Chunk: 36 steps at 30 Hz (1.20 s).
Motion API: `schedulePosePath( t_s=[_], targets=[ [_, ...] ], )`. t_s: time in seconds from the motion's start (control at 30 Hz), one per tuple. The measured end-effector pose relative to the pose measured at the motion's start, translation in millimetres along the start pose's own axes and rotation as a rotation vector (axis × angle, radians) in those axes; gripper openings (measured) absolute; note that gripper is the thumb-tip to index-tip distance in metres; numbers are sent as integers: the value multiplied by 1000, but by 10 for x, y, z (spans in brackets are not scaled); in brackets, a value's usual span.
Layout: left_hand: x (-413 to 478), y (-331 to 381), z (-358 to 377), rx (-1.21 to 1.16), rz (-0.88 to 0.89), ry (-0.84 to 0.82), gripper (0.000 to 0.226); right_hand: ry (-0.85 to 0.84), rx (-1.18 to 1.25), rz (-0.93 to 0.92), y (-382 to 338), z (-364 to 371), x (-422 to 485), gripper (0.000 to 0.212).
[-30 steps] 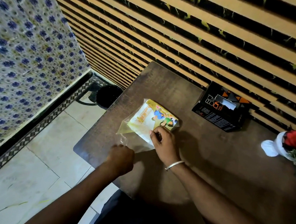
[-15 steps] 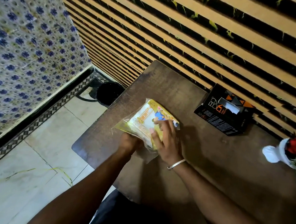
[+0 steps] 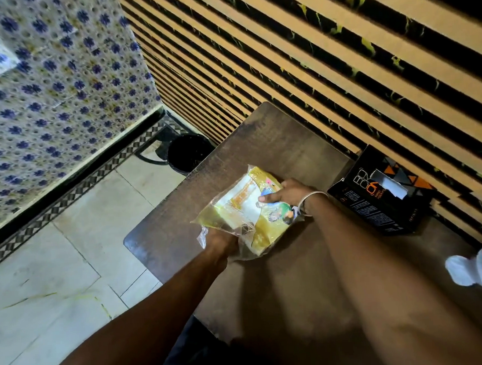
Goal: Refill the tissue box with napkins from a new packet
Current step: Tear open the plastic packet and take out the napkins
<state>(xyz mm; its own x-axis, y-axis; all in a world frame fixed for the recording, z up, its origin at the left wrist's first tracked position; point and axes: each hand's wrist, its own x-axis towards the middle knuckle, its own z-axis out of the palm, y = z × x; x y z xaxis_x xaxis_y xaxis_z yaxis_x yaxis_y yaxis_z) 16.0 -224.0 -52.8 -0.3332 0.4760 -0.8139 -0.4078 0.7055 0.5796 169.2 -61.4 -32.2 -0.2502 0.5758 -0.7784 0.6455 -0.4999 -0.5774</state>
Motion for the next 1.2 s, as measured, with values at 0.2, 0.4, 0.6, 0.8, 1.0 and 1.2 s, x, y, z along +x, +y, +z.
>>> schedulePosePath(
  t_s=[0.2, 0.4, 0.6, 0.8, 1.0, 1.2],
  targets=[
    [-59, 126, -9, -80, 33, -340, 45, -118, 139, -138, 128, -107, -223, 83],
    [18, 203, 73, -7, 124, -480, 38, -95, 277, -124, 235, -172, -318, 88],
    [-39, 226, 100, -133, 63, -572, 66, -79, 358, -146, 283, -153, -403, 86],
    [-163, 263, 111, -158, 36, -476, 22, -6, 557, -128, 384, -122, -428, 69],
    [-72, 501, -178, 56, 228, -364, 33, 429, 490, -135, 473, -214, -379, 23],
    [58, 860, -582, -133, 236, -309, 34, 742, 517, -38, 593, -371, -184, 33]
  ],
)
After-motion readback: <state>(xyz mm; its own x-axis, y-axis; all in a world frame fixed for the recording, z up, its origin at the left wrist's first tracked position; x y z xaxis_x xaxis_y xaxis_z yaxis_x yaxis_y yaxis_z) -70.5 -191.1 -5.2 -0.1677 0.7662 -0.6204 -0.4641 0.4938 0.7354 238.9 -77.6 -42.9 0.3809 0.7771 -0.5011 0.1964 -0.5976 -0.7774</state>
